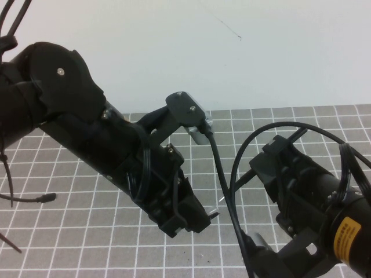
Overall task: Cap the pen
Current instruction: Put the cap on the pen
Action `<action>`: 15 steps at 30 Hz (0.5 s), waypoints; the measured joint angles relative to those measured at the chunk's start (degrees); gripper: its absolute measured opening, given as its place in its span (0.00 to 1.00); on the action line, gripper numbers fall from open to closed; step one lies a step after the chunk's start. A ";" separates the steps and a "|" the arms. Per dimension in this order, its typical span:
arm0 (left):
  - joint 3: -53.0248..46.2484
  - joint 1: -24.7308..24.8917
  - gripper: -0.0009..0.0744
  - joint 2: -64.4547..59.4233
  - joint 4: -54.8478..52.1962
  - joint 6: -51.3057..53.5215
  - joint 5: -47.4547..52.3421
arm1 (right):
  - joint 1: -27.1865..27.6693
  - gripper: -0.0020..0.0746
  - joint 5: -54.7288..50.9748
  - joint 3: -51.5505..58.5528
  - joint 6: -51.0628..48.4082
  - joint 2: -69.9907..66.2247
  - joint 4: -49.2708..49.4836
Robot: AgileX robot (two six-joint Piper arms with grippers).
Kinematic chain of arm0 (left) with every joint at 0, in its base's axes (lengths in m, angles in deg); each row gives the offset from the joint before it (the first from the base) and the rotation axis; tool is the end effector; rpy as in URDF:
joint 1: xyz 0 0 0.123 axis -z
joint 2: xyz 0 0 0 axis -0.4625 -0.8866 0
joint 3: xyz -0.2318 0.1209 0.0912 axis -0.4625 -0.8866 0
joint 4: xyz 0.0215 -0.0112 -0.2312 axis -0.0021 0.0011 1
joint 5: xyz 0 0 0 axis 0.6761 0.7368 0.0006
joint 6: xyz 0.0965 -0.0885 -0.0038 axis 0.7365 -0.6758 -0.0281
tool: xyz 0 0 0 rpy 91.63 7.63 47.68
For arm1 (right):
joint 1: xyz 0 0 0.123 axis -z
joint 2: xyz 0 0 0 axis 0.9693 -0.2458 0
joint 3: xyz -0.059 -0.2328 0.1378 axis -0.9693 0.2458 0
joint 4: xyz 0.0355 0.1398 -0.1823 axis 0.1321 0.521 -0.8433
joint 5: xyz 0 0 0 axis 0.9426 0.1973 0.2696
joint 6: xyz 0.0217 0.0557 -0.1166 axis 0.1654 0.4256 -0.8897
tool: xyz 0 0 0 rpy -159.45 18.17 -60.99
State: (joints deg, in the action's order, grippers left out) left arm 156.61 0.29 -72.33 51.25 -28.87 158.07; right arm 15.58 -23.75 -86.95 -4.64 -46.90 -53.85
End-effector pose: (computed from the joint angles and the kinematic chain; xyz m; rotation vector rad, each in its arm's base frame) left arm 0.2094 -0.1928 0.2978 1.5822 2.1428 -0.7581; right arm 0.1912 0.2019 0.3052 -1.8680 0.7220 -0.9412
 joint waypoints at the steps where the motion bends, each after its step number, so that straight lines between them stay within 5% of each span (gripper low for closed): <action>1: 0.00 0.00 0.12 0.00 0.00 0.00 0.00 | 0.00 0.11 -0.23 0.00 -0.98 0.00 0.00; 15: 0.00 0.00 0.12 0.00 3.24 -1.01 -0.10 | 0.00 0.11 -0.76 0.00 -3.05 0.00 0.31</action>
State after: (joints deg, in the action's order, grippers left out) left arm 156.61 0.29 -72.33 54.49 -29.88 157.97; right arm 15.58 -24.52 -86.95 -7.70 -46.90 -53.53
